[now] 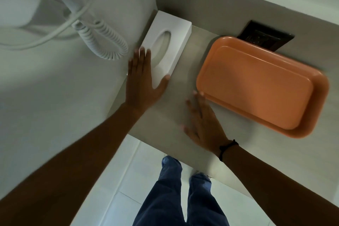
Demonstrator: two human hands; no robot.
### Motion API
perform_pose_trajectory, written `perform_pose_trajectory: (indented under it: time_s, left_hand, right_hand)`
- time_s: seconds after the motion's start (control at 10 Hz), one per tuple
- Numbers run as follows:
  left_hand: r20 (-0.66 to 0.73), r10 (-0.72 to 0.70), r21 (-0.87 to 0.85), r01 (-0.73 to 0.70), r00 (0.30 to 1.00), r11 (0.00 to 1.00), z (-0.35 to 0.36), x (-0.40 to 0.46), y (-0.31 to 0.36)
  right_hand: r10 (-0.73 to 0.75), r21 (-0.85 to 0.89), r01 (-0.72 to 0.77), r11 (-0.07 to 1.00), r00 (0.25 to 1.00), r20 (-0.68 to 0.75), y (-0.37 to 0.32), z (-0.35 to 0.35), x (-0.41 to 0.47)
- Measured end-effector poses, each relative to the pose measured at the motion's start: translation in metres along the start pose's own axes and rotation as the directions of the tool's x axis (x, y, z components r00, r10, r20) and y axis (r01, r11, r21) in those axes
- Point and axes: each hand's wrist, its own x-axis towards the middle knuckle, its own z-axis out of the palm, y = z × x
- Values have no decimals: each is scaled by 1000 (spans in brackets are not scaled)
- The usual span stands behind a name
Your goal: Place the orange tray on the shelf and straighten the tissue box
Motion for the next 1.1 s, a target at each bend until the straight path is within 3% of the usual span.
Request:
perform_pose_trajectory:
  time_s: [0.1,0.2,0.3,0.4,0.7,1.0,1.1]
  left_hand:
    - [24,18,-13,-17,1000,1000,3,-38,-4]
    - [42,-10,-53,12,999,999,9,-47,-3]
    - [20,-11,-73,13,1000,997,11,-45,-3]
    - [5,-18,-97,19,1000,995,12,-40,-5]
    - [-10,-25,-147,23,1000,989,12,-15,-15]
    - [5,-32,-179,32,999,983,14,-12,-10]
    - [-42,134,-139,-139,990,981,1,8,14]
  right_hand:
    - [299,396,-200,896,932,-207,-30,-16,72]
    - [554,608,-324,725,798,-236,-44,-30,146]
    - [652,690,-483,539,758,21,-45,-28,183]
    - [657,688,-555,468,739,149,-41,-21,192]
    - [681,717,-554,422,716,152,-37,-20,221]
    - [635,672,-561,484,753,171,-36,-30,221]
    - [642,642,-555,528,757,126,-41,-41,178]
